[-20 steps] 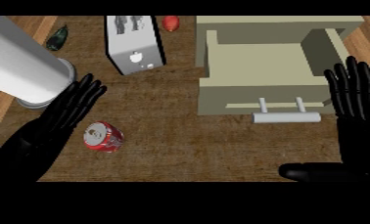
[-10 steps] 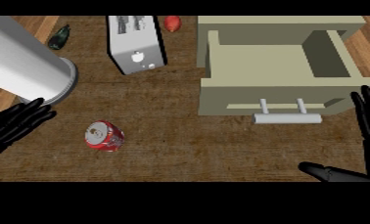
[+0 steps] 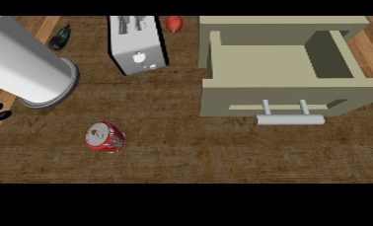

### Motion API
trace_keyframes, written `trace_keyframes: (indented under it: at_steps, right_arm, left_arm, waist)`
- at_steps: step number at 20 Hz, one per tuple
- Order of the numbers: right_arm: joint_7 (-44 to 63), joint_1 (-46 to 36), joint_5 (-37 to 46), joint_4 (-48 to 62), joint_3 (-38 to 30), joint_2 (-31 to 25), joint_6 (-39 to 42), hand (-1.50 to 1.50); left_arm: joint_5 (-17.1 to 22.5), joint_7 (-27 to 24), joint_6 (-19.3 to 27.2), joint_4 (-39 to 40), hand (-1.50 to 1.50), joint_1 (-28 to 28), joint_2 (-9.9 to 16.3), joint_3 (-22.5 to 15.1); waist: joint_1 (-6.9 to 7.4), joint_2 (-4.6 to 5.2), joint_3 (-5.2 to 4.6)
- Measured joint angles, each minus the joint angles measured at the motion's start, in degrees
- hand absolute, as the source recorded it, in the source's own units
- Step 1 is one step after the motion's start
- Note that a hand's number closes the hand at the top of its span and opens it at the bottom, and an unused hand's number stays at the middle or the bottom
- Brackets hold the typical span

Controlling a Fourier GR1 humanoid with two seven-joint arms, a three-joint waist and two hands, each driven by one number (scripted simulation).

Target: Pick up the can, place it into the drawer and close the drawer

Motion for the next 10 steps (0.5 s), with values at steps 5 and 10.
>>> trace_keyframes:
  at_steps: [5,10]
  right_arm:
    - [-0.61,3.73,-2.6,-2.37,-2.01,0.44,2.98,-1.5]
    - [-1.24,5.5,-5.05,-2.95,-5.08,-0.07,5.82,-1.5]
  left_arm:
    - [6.54,3.87,1.65,3.17,-1.5,-0.72,2.84,-1.4]
    - [14.65,9.01,4.48,3.67,-1.5,-0.95,6.04,-4.17]
  waist:
    - [-0.2,0.01,0.01]
    - [-0.17,0.0,0.01]
